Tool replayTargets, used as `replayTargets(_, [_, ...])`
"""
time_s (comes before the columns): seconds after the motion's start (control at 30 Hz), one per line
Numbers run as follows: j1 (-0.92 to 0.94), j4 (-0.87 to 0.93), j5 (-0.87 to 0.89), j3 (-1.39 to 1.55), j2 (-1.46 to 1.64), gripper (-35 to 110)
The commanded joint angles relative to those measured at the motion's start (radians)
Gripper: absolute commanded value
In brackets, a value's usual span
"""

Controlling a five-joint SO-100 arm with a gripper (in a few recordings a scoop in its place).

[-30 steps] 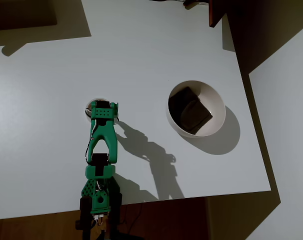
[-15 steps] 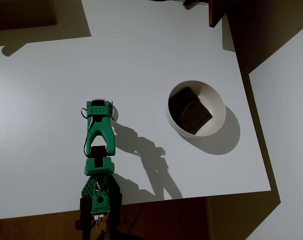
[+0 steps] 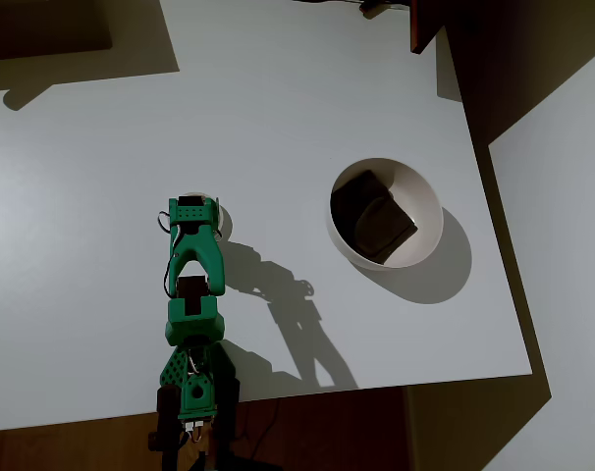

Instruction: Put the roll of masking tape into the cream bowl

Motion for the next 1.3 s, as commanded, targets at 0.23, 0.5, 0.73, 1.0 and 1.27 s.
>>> replayTargets(0.23, [-0.02, 0.0, 0.021, -0.048, 0.057, -8])
replayTargets(0.5, [-0.087, 0.069, 0.066, -0.049, 0.345, -8])
replayTargets(0.73, [-0.101, 0.19, 0.083, -0.051, 0.69, -8])
replayTargets(1.0, [-0.012, 0.368, 0.1, -0.044, 1.089, -8])
replayTargets(1.27, [0.209, 0.48, 0.067, -0.046, 1.388, -8])
